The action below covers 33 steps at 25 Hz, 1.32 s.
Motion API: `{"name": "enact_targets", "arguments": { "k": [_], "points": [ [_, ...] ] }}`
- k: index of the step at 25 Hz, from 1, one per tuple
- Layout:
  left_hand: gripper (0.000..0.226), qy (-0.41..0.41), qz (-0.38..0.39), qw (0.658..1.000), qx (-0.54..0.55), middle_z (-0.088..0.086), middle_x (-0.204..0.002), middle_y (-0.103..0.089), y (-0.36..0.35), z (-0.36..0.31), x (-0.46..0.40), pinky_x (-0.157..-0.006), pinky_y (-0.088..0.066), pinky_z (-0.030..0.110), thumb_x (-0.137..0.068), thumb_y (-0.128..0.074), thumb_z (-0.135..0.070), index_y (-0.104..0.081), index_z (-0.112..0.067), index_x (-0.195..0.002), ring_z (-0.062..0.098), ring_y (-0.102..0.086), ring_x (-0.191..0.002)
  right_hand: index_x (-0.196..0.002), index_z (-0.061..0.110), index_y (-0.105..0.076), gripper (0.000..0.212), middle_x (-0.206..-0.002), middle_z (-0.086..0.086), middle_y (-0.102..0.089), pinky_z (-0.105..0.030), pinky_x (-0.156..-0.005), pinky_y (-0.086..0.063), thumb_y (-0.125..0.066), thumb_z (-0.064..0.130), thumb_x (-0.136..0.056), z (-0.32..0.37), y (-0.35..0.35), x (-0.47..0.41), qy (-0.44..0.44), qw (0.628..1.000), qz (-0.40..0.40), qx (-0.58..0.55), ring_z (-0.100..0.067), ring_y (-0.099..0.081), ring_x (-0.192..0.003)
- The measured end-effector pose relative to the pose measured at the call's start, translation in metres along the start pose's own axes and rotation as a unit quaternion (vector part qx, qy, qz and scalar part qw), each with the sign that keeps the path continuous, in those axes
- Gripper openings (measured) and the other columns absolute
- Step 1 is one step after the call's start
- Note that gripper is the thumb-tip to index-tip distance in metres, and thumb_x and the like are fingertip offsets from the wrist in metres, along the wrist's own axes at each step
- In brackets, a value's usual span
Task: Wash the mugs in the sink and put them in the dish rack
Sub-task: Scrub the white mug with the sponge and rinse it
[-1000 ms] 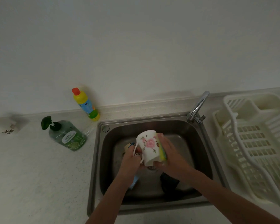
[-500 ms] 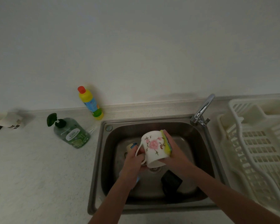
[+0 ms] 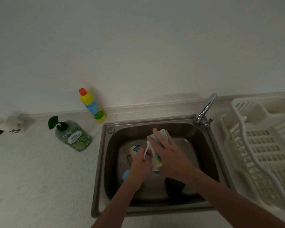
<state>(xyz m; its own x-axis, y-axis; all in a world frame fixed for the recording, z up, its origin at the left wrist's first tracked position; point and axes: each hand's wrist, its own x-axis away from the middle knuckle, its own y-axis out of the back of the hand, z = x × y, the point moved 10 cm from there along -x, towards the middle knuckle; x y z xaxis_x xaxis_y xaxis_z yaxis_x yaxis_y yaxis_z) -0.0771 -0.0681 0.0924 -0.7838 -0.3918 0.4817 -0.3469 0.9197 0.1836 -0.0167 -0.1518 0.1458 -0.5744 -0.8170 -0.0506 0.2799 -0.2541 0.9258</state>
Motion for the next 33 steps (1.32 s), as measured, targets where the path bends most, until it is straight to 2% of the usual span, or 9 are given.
{"name": "enact_targets", "arguments": {
  "k": [5, 11, 14, 17, 21, 24, 27, 31, 33],
  "points": [
    [0.030, 0.054, -0.030, 0.980, 0.189, 0.012, -0.100, -0.073, 0.014, 0.010, 0.002, -0.067, -0.059, 0.034, -0.095, -0.043, 0.007, -0.062, -0.007, -0.112, 0.024, -0.072, -0.090, -0.155, 0.035, 0.001, 0.107, -0.164, 0.009, 0.005, -0.035, -0.118, -0.027, -0.077, 0.032, -0.082, -0.037, -0.013, 0.002, -0.150, 0.951, 0.073, -0.260, -0.018, -0.006, -0.151],
    [0.025, 0.016, -0.021, 1.000, 0.008, 0.009, -0.107, -0.065, 0.012, 0.002, 0.003, -0.069, -0.057, 0.023, -0.100, -0.039, -0.002, -0.057, -0.014, -0.113, 0.017, -0.065, -0.094, -0.157, 0.022, -0.015, 0.087, -0.165, -0.006, 0.002, -0.051, -0.117, -0.022, -0.047, 0.055, -0.083, 0.013, -0.015, 0.008, 0.030, 0.999, -0.015, 0.018, -0.040, 0.001, -0.150],
    [0.034, 0.042, 0.004, 0.995, 0.091, 0.012, -0.108, -0.069, 0.015, 0.002, 0.009, -0.077, -0.060, 0.036, -0.096, -0.038, 0.006, -0.060, -0.011, -0.115, 0.024, -0.068, -0.098, -0.156, 0.030, -0.009, 0.110, -0.164, 0.002, -0.001, -0.037, -0.119, -0.021, -0.080, 0.039, -0.073, -0.023, -0.018, -0.007, -0.083, 0.979, 0.045, -0.180, -0.018, -0.006, -0.150],
    [0.032, 0.061, -0.025, 0.978, 0.198, 0.018, -0.104, -0.071, 0.030, 0.008, 0.006, -0.083, -0.059, 0.050, -0.093, -0.038, 0.010, -0.061, -0.004, -0.111, 0.032, -0.069, -0.098, -0.149, 0.042, -0.007, 0.110, -0.159, 0.005, -0.026, -0.045, -0.118, -0.032, -0.084, 0.028, -0.071, -0.045, -0.030, 0.007, -0.179, 0.894, 0.045, -0.408, -0.013, -0.029, -0.145],
    [0.027, 0.030, -0.055, 0.997, 0.047, 0.013, -0.106, -0.066, 0.033, 0.005, -0.005, -0.084, -0.058, 0.052, -0.095, -0.040, 0.002, -0.059, -0.014, -0.104, 0.025, -0.066, -0.096, -0.156, 0.031, -0.005, 0.096, -0.165, 0.003, 0.005, -0.045, -0.121, -0.023, -0.069, 0.028, -0.084, 0.002, -0.017, 0.018, -0.022, 0.993, -0.021, -0.117, -0.027, -0.004, -0.152],
    [0.031, 0.000, 0.025, 1.000, 0.002, 0.008, -0.112, -0.064, 0.006, 0.001, 0.000, -0.083, -0.060, 0.038, -0.096, -0.041, 0.001, -0.058, -0.020, -0.113, 0.020, -0.066, -0.100, -0.157, 0.022, -0.018, 0.094, -0.166, -0.004, 0.001, -0.049, -0.118, -0.016, -0.067, 0.045, -0.080, 0.015, -0.003, 0.007, 0.039, 0.998, -0.035, 0.038, -0.039, 0.002, -0.150],
    [0.028, 0.032, 0.047, 0.997, 0.053, 0.013, -0.112, -0.067, 0.002, 0.005, 0.002, -0.078, -0.060, 0.035, -0.097, -0.042, 0.001, -0.060, -0.015, -0.113, 0.024, -0.068, -0.100, -0.157, 0.027, -0.012, 0.111, -0.164, 0.003, 0.001, -0.036, -0.117, -0.020, -0.082, 0.039, -0.072, -0.023, -0.004, 0.000, -0.057, 0.993, 0.028, -0.102, -0.020, -0.002, -0.150],
    [0.028, 0.062, 0.003, 0.981, 0.183, 0.016, -0.109, -0.071, 0.014, 0.012, -0.004, -0.075, -0.061, 0.041, -0.096, -0.043, 0.005, -0.060, -0.007, -0.114, 0.029, -0.070, -0.100, -0.155, 0.035, -0.006, 0.109, -0.160, 0.004, -0.024, -0.046, -0.116, -0.034, -0.080, 0.019, -0.076, -0.049, -0.024, 0.013, -0.199, 0.876, 0.037, -0.437, -0.017, -0.029, -0.146],
    [0.021, 0.045, -0.037, 0.995, 0.083, 0.014, -0.109, -0.067, 0.021, 0.009, -0.011, -0.081, -0.060, 0.048, -0.099, -0.042, -0.002, -0.058, -0.010, -0.110, 0.028, -0.067, -0.100, -0.156, 0.032, -0.003, 0.101, -0.165, 0.003, -0.005, -0.046, -0.119, -0.030, -0.072, 0.016, -0.084, -0.036, -0.023, 0.016, -0.144, 0.946, 0.027, -0.290, -0.020, -0.015, -0.150]
  ]
}}
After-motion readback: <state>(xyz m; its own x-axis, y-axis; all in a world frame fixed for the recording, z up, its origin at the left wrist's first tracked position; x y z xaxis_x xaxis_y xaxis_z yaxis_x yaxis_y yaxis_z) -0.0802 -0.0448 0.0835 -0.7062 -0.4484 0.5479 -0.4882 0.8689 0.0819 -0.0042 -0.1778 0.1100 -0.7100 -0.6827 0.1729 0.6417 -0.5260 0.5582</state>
